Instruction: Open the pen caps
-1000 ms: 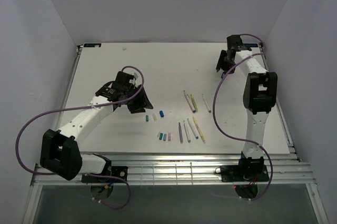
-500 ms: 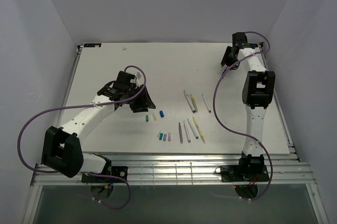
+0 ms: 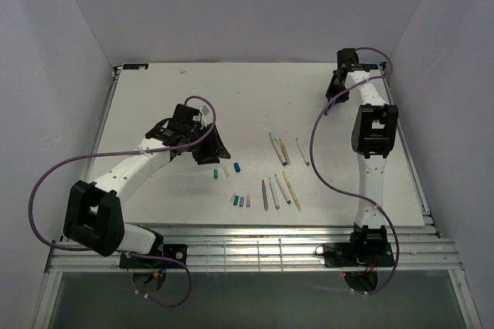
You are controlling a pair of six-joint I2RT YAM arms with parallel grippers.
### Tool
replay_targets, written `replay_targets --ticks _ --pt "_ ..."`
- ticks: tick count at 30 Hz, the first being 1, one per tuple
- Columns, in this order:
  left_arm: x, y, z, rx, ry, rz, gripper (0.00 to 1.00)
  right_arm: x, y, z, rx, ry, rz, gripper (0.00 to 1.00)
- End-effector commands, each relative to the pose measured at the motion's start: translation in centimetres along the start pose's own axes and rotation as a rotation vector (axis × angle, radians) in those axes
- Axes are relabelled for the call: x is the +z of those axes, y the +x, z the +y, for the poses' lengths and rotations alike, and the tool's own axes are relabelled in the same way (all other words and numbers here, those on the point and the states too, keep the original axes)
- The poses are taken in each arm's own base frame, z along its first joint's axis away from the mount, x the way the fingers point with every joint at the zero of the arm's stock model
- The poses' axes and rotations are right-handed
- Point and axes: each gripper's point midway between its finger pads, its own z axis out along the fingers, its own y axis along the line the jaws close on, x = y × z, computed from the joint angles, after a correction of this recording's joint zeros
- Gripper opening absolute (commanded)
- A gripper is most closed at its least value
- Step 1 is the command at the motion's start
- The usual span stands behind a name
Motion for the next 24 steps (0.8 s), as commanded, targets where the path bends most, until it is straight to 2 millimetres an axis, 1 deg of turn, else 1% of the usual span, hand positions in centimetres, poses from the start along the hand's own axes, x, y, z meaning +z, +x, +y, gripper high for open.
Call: replay_targets --ticks 1,3,6,7,10,11,12,14,15,16,17,18,19,21,22,23,24 --pt "0.1 -0.1 -0.6 0.002 0.031 -0.001 0.55 0.3 1.4 -1.4 -0.021 0.103 0.047 0.37" --pt "0.2 -0.1 -0.6 0.001 0.03 0.002 0.55 0.6 2.6 -2.0 -0.03 0.133 0.081 0.33" --pt "0.1 -0.3 -0.9 0.003 0.039 -0.002 0.55 0.7 4.0 -2.5 -0.039 0.145 0.127 0.23" --pt "0.0 -0.4 -1.1 0.004 0.042 -0.003 0.55 0.7 4.3 -2.4 -0.043 0.138 0.136 0.16" --pt "-0.4 -0.9 -1.7 0.012 0.055 -0.014 0.55 0.5 4.0 -1.6 -0.046 0.095 0.138 0.08" --pt "-0.5 -1.0 -1.8 0.011 0.055 -0.013 0.55 0.2 3.7 -1.4 -0.042 0.083 0.131 0.08" --pt "-0.7 -1.1 -2.1 0.014 0.06 -0.016 0.55 0.1 3.2 -0.8 -0.027 0.038 0.121 0.08" --pt "-1.2 -1.5 -2.9 0.014 0.082 -0.02 0.54 -0.9 1.9 0.0 0.002 -0.003 0.088 0.08" --pt "-1.4 -1.6 -3.2 0.016 0.094 -0.019 0.54 -1.4 1.0 0.8 0.014 -0.054 0.064 0.08" --pt "-1.8 -2.0 -3.9 0.019 0.113 -0.029 0.54 -2.6 -0.1 1.4 0.035 -0.086 0.034 0.08" --pt "-2.0 -1.9 -4.5 0.019 0.134 -0.02 0.54 -3.4 -0.7 1.8 0.043 -0.11 0.019 0.08" --pt "-2.2 -2.1 -5.0 0.022 0.15 -0.022 0.54 -4.4 -1.6 3.1 0.052 -0.174 -0.007 0.08" --pt "-2.6 -2.6 -5.8 0.028 0.173 -0.03 0.54 -6.4 -2.2 3.6 0.083 -0.203 -0.028 0.08" --pt "-3.0 -2.9 -6.9 0.035 0.21 -0.026 0.54 -8.9 -2.5 5.0 0.114 -0.282 -0.036 0.08" --pt "-3.1 -3.2 -7.3 0.039 0.221 -0.03 0.54 -12.1 -3.7 5.8 0.128 -0.333 -0.089 0.08" --pt "-3.4 -3.7 -8.0 0.045 0.239 -0.041 0.54 -12.2 -1.9 6.0 0.154 -0.344 -0.045 0.08" --pt "-3.6 -3.8 -8.5 0.043 0.261 -0.033 0.54 -13.7 -1.2 7.3 0.142 -0.39 -0.037 0.08"
